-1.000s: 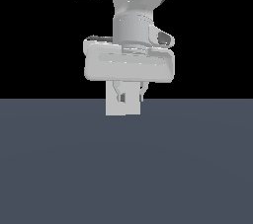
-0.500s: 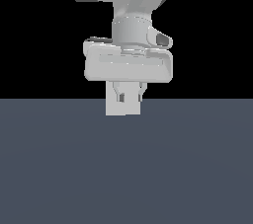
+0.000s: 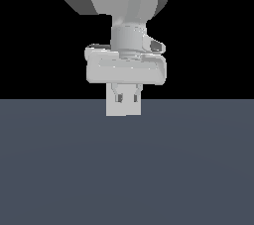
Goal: Plug the charger into the wall socket.
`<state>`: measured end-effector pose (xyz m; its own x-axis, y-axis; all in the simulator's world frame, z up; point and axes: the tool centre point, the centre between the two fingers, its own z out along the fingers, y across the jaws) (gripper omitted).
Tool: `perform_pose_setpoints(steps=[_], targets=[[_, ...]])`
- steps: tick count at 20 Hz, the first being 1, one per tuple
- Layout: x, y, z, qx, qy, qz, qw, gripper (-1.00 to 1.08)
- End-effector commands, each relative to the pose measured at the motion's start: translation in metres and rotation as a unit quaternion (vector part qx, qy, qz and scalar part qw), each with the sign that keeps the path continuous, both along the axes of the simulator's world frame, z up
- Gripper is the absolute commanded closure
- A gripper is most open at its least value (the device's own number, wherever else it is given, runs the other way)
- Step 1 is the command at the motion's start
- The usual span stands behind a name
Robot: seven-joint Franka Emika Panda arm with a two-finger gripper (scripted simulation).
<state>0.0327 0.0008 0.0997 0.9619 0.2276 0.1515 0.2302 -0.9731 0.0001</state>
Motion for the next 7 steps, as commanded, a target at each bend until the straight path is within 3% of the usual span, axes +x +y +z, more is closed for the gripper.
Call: perform_pose_setpoints(steps=[1,7], targets=[[0.0067,0.0014,0.0002,0.000,0.000,0.000,1.0000,1.08],[0.0121,0.0024,0.0002,0.000,0.000,0.000,1.0000,1.08]])
